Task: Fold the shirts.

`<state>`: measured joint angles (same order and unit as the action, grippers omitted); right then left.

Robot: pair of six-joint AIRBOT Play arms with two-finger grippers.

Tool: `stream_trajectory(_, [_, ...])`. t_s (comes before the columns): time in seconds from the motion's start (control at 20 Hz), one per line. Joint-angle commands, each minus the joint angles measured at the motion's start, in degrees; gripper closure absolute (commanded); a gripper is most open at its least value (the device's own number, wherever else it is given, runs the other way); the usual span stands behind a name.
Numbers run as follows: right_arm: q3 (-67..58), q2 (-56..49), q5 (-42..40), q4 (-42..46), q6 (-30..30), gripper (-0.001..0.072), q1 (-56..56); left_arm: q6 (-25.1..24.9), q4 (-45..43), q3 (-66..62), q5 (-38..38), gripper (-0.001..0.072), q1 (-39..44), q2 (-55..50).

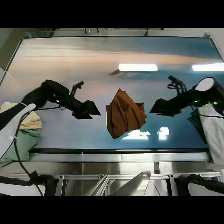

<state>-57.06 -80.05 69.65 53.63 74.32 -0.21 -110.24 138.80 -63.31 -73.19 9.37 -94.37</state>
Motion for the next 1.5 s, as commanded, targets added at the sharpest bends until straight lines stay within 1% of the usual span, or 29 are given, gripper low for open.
stream_trajectory(0.0, [0.00,-9.07,-2.71,-12.48,-6.19,0.0216,1.29,-2.71,4.39,-0.81,2.60,0.0014,4.39,-6.38])
stream_trajectory(0.05, [0.00,-10.67,-3.69,-15.15,-7.30,0.0233,1.57,-2.67,4.44,-2.89,2.51,0.0014,5.90,-8.46])
stream_trajectory(0.1, [0.00,-11.89,-4.50,-16.79,-8.13,0.0310,1.75,-2.56,5.07,-5.20,2.05,0.0015,7.21,-10.58])
stream_trajectory(0.15, [0.00,-13.03,-5.07,-18.01,-8.41,0.0345,1.88,-1.70,5.29,-7.30,1.88,0.0015,8.39,-12.35])
stream_trajectory(0.25, [0.00,-14.88,-5.40,-19.26,-8.41,0.0345,1.86,-0.07,5.27,-11.61,1.09,0.0015,10.45,-15.67])
stream_trajectory(0.3, [0.00,-15.72,-5.46,-19.32,-8.44,0.0347,1.86,0.17,5.25,-13.55,0.57,0.0066,11.43,-17.09])
stream_trajectory(0.35, [0.00,-16.44,-5.44,-19.41,-8.44,0.0349,1.95,0.17,5.16,-15.50,0.22,0.0241,12.50,-18.49])
stream_trajectory(0.4, [0.00,-17.05,-5.66,-19.39,-8.44,0.0349,2.16,0.17,5.18,-17.16,-0.20,0.0383,13.35,-19.76])
stream_trajectory(0.45, [0.00,-17.53,-5.79,-19.39,-8.44,0.0352,2.54,0.26,5.22,-18.86,-0.92,0.0483,14.25,-20.94])
stream_trajectory(0.5, [-0.02,-17.66,-5.77,-19.43,-9.44,0.0444,2.73,0.35,5.20,-20.24,-1.97,0.0599,14.95,-21.77])
stream_trajectory(0.55, [-0.04,-17.51,-5.51,-19.45,-11.34,0.0674,2.89,0.33,5.18,-21.31,-3.19,0.0677,15.39,-21.99])
stream_trajectory(0.6, [-0.07,-17.14,-4.50,-19.43,-12.66,0.0693,2.78,0.33,5.18,-22.45,-4.87,0.0677,15.41,-21.73])
stream_trajectory(0.7, [-0.39,-14.93,-1.55,-19.39,-14.69,0.0694,1.79,0.31,5.18,-25.20,-9.51,0.0677,14.32,-19.93])
stream_trajectory(0.8, [-2.84,-10.43,2.38,-19.41,-15.23,0.0694,-1.11,0.59,5.20,-29.35,-15.93,0.0678,11.93,-16.96])
stream_trajectory(0.9, [-7.26,-3.76,4.90,-19.45,-15.17,0.0695,-5.40,2.95,5.18,-34.47,-21.46,0.0680,8.50,-11.78])
stream_trajectory(0.95, [-9.79,0.04,4.96,-19.50,-14.93,0.0695,-7.69,4.48,5.18,-36.94,-22.56,0.0681,6.71,-8.83])
stream_trajectory(1.0, [-12.50,3.93,4.55,-20.41,-14.97,0.0695,-10.03,6.21,5.20,-39.87,-23.23,0.0681,4.81,-5.66])
stream_trajectory(1.05, [-15.37,8.07,3.48,-22.10,-14.99,0.0695,-12.52,6.86,5.20,-42.58,-23.32,0.0682,3.04,-2.69])
stream_trajectory(1.15, [-19.43,15.72,-0.98,-24.02,-14.99,0.0695,-16.83,6.86,5.11,-47.82,-22.82,0.0683,-0.50,2.73])
stream_trajectory(1.25, [-20.63,22.47,-6.05,-24.30,-14.97,0.0695,-19.58,6.84,4.68,-51.34,-21.59,0.0683,-3.39,7.23])
stream_trajectory(1.3, [-20.63,24.63,-7.15,-24.30,-14.95,0.0694,-20.17,6.82,4.72,-52.00,-20.57,0.0683,-4.55,9.25])
stream_trajectory(1.45, [-20.59,26.67,-5.03,-24.30,-14.75,0.0694,-18.95,6.78,4.68,-52.02,-19.96,0.0683,-6.49,12.50])
